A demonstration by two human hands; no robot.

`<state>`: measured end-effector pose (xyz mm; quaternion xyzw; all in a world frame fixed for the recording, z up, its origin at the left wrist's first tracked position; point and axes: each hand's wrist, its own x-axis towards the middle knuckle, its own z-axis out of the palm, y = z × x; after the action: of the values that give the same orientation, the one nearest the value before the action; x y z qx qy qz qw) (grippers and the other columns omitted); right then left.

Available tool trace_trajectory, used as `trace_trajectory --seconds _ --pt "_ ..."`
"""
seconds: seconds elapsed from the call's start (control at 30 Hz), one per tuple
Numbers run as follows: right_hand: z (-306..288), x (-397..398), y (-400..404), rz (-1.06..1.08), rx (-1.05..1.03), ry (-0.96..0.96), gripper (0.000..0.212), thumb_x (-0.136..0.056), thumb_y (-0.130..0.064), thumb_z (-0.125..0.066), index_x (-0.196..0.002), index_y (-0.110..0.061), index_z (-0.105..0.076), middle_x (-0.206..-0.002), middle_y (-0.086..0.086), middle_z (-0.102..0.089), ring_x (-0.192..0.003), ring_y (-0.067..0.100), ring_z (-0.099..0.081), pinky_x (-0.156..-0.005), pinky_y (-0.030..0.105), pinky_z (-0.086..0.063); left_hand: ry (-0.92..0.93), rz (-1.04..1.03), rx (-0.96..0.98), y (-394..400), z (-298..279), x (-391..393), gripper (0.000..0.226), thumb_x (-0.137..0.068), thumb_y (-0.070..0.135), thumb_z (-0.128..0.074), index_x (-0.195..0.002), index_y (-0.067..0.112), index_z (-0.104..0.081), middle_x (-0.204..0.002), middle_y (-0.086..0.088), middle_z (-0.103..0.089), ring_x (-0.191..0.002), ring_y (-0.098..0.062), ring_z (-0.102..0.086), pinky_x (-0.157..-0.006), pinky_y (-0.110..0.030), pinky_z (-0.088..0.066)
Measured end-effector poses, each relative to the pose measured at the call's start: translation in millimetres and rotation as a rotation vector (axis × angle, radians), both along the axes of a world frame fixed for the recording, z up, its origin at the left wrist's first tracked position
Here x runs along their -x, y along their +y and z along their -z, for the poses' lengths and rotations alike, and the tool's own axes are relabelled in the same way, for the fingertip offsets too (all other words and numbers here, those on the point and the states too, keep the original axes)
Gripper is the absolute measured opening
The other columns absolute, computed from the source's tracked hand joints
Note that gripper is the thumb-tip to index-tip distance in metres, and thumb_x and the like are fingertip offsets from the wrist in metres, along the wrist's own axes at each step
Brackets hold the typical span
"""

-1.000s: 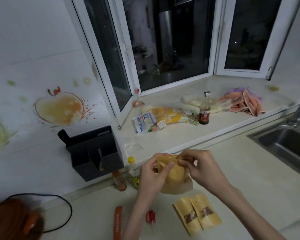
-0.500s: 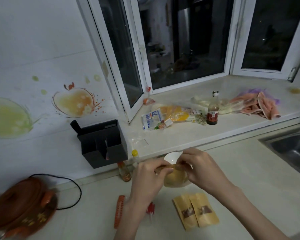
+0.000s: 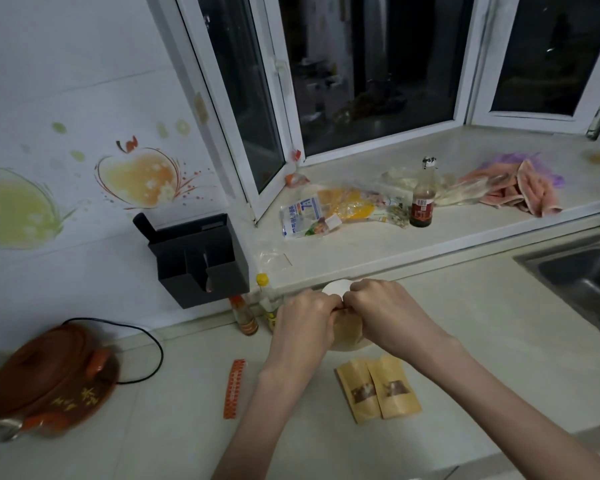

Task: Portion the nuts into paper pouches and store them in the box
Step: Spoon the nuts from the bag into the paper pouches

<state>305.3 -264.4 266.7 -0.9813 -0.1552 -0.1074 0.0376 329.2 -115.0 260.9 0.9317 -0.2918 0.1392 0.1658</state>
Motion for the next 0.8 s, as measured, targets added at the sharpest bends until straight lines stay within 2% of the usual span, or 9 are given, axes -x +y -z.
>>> trace_trajectory --seconds 0.2,0.33,0.4,0.47,0.63,0.8 --pt "1 2 -7 -0.051 -0.088 -0.033 0.015 -0.058 -0.003 -0.063 -0.066 -0.016 -0.063 -0.061 0.001 -0.054 -0.058 0.026 -0.055 -0.048 0.029 -0.024 0.057 0.019 0.029 -2 1 1 0.016 -0.092 0.022 -0.055 -0.095 0.021 -0.071 -0.093 0.0 -0.068 -0.094 -0.018 -0.058 -0.073 -0.037 -0.047" --pt "12 2 -7 -0.064 -0.154 0.013 0.016 -0.065 -0.005 -0.055 -0.074 -0.014 -0.065 -0.067 0.0 -0.053 -0.065 0.024 -0.052 -0.052 0.038 -0.043 0.073 0.02 0.066 1 6 5 0.008 -0.088 0.018 -0.06 -0.086 0.017 -0.068 -0.085 0.0 -0.066 -0.091 -0.016 -0.055 -0.068 -0.032 -0.045" --pt "15 2 -5 -0.072 -0.148 0.018 0.017 -0.064 -0.004 -0.056 -0.074 -0.013 -0.065 -0.068 0.002 -0.055 -0.065 0.025 -0.052 -0.053 0.04 -0.045 0.074 0.004 0.073 2 9 7 0.006 -0.086 0.018 -0.063 -0.083 0.018 -0.068 -0.082 0.001 -0.066 -0.088 -0.016 -0.056 -0.064 -0.027 -0.04" --pt "16 1 -4 -0.084 -0.147 -0.001 0.017 -0.062 -0.002 -0.056 -0.071 -0.012 -0.065 -0.065 0.003 -0.055 -0.061 0.025 -0.052 -0.049 0.036 -0.04 0.058 -0.007 0.069 3 12 8 0.005 -0.083 0.016 -0.066 -0.079 0.018 -0.068 -0.078 0.002 -0.066 -0.084 -0.016 -0.057 -0.061 -0.026 -0.037" --pt "10 4 -2 -0.148 -0.182 -0.025 0.018 -0.05 0.0 -0.049 -0.057 -0.014 -0.058 -0.054 0.002 -0.052 -0.049 0.022 -0.048 -0.043 0.022 -0.014 0.034 -0.026 0.098 4 19 11 0.008 -0.076 0.008 -0.067 -0.074 0.016 -0.066 -0.072 0.001 -0.065 -0.076 -0.019 -0.059 -0.055 -0.031 -0.043" --pt "21 4 -4 -0.153 -0.251 0.0 0.021 -0.053 0.0 -0.049 -0.065 -0.016 -0.055 -0.063 0.0 -0.054 -0.055 0.022 -0.051 -0.043 0.022 -0.018 0.048 0.023 0.087 5 21 10 0.009 -0.075 0.009 -0.063 -0.072 0.017 -0.059 -0.074 0.002 -0.064 -0.075 -0.02 -0.06 -0.054 -0.033 -0.047"
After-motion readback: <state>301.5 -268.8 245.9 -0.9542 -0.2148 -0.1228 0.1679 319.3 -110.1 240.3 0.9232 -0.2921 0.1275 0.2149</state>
